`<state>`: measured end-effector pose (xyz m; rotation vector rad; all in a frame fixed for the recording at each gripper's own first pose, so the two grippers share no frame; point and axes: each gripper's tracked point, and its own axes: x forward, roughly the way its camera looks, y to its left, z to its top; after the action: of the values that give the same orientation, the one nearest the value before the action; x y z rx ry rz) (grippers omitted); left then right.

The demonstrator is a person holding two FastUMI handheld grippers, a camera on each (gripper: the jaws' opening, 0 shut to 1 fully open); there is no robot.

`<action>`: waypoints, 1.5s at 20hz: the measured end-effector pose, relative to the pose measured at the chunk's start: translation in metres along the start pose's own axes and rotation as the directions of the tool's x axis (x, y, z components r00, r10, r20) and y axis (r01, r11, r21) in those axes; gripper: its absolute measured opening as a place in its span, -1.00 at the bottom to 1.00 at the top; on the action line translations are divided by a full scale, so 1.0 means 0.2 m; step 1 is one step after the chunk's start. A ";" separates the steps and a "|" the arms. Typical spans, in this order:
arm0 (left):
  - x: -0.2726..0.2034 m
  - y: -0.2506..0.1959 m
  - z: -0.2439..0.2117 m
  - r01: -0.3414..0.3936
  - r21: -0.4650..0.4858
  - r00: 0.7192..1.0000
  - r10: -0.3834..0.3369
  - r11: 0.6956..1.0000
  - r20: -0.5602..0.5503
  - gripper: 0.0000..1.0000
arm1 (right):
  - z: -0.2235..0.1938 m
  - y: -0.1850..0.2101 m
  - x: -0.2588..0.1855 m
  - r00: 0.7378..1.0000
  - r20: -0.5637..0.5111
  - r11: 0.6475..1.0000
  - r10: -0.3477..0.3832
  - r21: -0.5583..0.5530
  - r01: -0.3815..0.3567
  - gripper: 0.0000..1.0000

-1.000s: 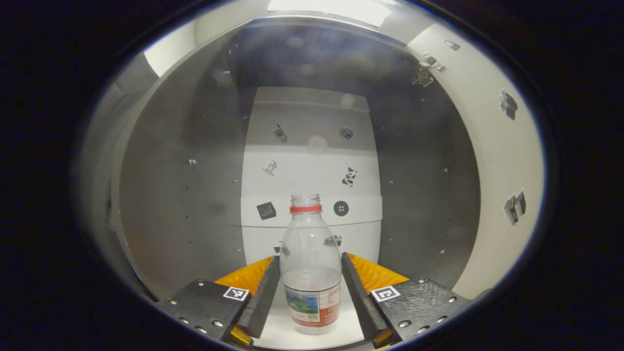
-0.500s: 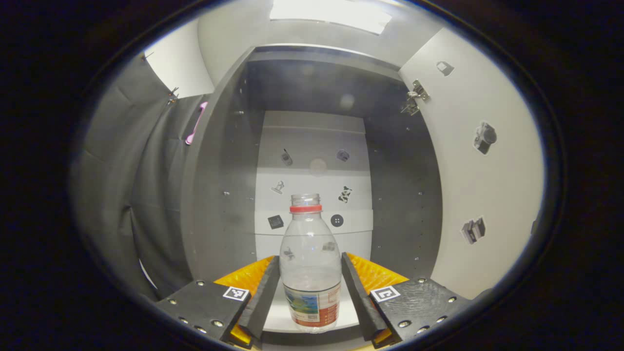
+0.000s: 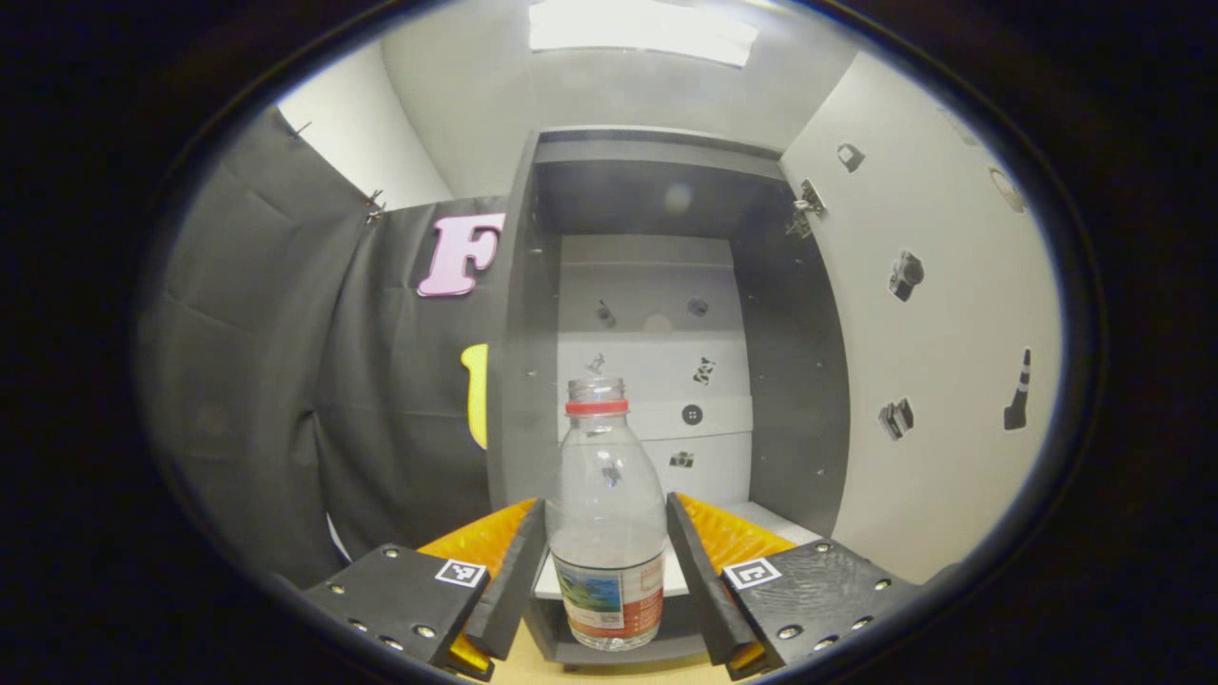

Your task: Open the cabinet door with the right hand, grasp the bottle in the cabinet with the left hand and place it on the coaster, then close the cabinet door with the right hand.

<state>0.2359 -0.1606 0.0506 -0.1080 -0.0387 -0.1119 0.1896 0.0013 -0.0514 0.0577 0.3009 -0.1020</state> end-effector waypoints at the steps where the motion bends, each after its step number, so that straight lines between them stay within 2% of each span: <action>1: -0.04 0.02 -0.02 -0.009 -0.005 1.000 0.009 1.000 0.000 0.50 | 0.00 0.01 0.01 1.000 -0.003 1.000 0.010 -0.002 -0.010 0.96; 9: -0.36 0.16 -0.18 -0.070 0.014 0.997 0.070 0.997 0.025 0.45 | -0.05 0.09 0.05 0.996 -0.014 0.996 0.085 -0.013 -0.085 0.96; 13: -0.50 0.21 -0.30 -0.092 0.038 0.996 0.091 0.995 0.023 0.45 | -0.05 0.08 0.05 0.997 -0.003 0.996 0.083 -0.029 -0.083 0.96; 18: -0.64 0.25 -0.57 -0.112 0.022 0.993 0.112 0.993 -0.023 0.51 | -0.08 0.07 0.06 0.997 -0.007 0.997 0.080 -0.009 -0.080 0.96; 19: -0.67 0.27 -0.62 -0.120 0.011 0.992 0.120 0.993 -0.030 0.51 | -0.08 0.07 0.06 0.997 -0.008 0.997 0.074 -0.017 -0.074 0.86; 20: -0.69 0.29 -0.68 -0.132 0.001 0.991 0.132 0.991 -0.037 0.51 | -0.08 0.06 0.06 0.998 -0.009 0.997 0.068 -0.027 -0.068 0.96; 23: -0.78 0.35 -0.83 -0.168 -0.004 0.984 0.167 0.986 -0.055 0.46 | -0.09 0.06 0.06 0.998 -0.012 0.998 0.064 -0.028 -0.065 0.96; 24: -0.79 0.37 -0.88 -0.173 0.002 0.983 0.173 0.985 -0.059 0.46 | -0.10 0.06 0.06 0.998 -0.017 0.998 0.063 -0.027 -0.063 0.86; 25: -0.82 0.38 -0.93 -0.175 0.007 0.983 0.175 0.985 -0.063 0.46 | -0.11 0.06 0.07 0.998 -0.023 0.998 0.060 -0.026 -0.060 0.86; 26: -0.84 0.40 -0.98 -0.179 0.010 0.981 0.179 0.984 -0.074 0.46 | -0.12 0.06 0.07 0.998 -0.029 0.998 0.059 -0.025 -0.060 0.96; 30: -0.89 0.45 -1.16 -0.198 0.008 0.972 0.198 0.980 -0.125 0.46 | -0.15 0.09 0.07 0.997 -0.047 0.997 0.067 -0.031 -0.069 0.96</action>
<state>0.0778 -0.0779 -0.1973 -0.1088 0.0973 0.0808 0.1966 0.0200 -0.0838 0.0375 0.3457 -0.0281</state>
